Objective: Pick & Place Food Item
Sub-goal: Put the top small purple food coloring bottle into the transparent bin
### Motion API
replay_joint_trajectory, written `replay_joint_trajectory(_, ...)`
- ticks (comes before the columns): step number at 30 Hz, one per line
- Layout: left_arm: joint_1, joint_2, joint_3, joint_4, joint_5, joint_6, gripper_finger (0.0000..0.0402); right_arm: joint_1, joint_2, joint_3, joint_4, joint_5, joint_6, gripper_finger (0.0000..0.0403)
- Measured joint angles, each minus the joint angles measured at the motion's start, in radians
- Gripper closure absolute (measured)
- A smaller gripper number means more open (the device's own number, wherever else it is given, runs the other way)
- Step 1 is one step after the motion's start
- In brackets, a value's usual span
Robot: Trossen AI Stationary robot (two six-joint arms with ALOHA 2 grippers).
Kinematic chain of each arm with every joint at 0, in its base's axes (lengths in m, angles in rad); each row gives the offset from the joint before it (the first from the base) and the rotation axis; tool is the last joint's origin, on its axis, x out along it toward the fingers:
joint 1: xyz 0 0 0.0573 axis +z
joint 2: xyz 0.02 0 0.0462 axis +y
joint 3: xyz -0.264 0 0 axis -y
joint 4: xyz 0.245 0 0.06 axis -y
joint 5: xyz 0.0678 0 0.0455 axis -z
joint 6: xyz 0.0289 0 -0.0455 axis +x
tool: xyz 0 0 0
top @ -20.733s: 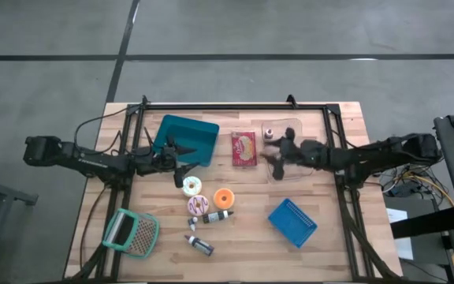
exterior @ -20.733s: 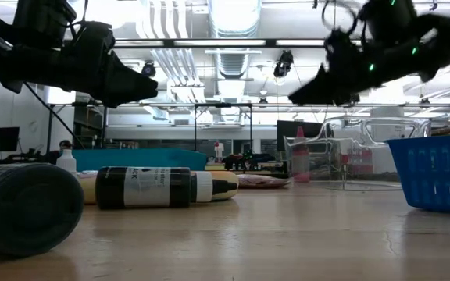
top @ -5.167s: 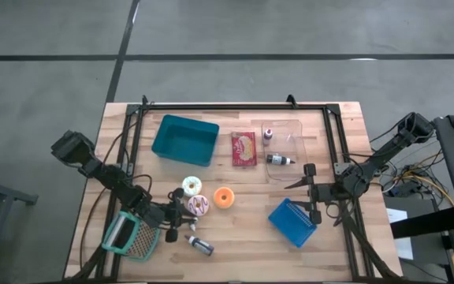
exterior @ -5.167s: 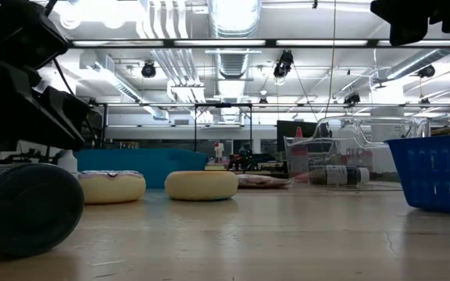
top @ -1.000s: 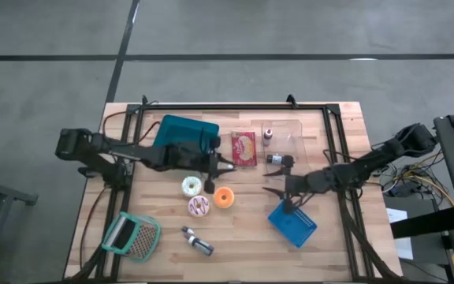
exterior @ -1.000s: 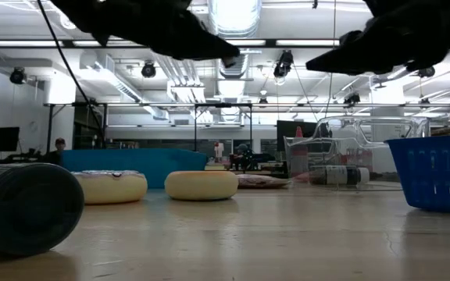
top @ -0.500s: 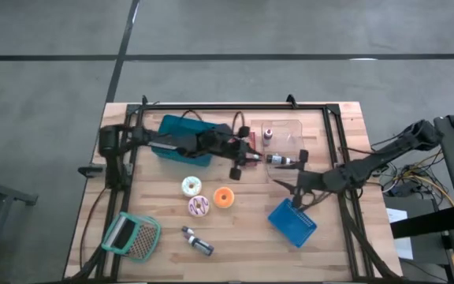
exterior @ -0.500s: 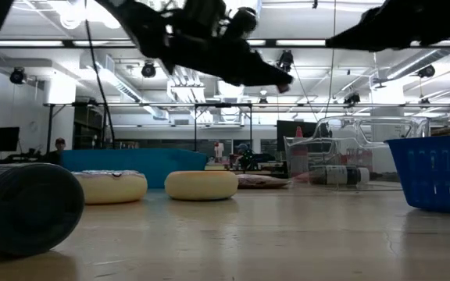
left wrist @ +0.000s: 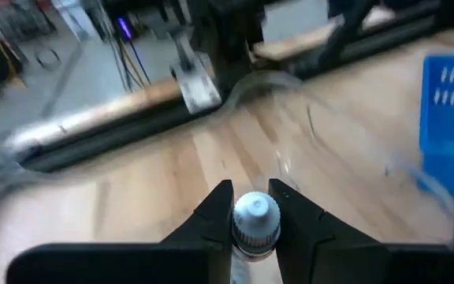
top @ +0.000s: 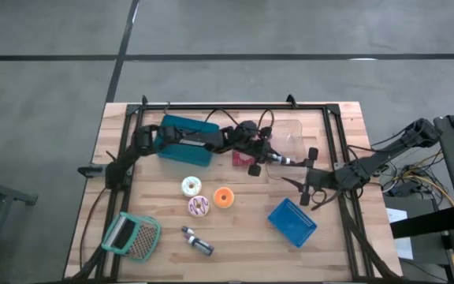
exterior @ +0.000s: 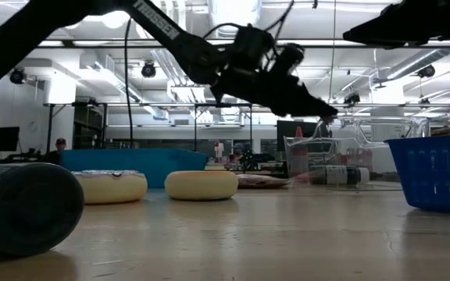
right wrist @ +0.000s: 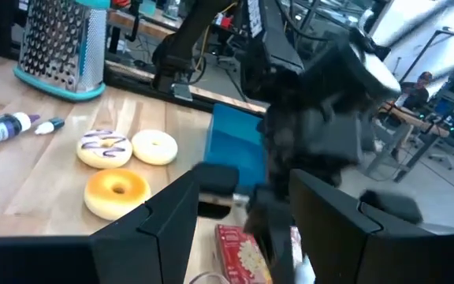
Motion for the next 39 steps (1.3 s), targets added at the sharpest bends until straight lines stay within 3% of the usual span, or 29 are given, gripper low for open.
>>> replay_joint_trajectory(27, 0.009, 0.039, 0.034, -0.128, 0.000, 0.000, 0.0342, 0.001, -0.006, 0.002, -0.055, 0.047, 0.044, 0.0209)
replay_joint_trajectory(33, 0.008, 0.039, 0.034, -0.129, 0.000, 0.001, 0.0342, -0.062, -0.004, 0.002, -0.238, 0.035, 0.240, 0.0209)
replay_joint_trajectory(39, 0.008, 0.039, 0.033, -0.129, -0.001, 0.001, 0.0342, -0.187, -0.004, 0.004, -0.262, -0.092, 0.308, 0.0209)
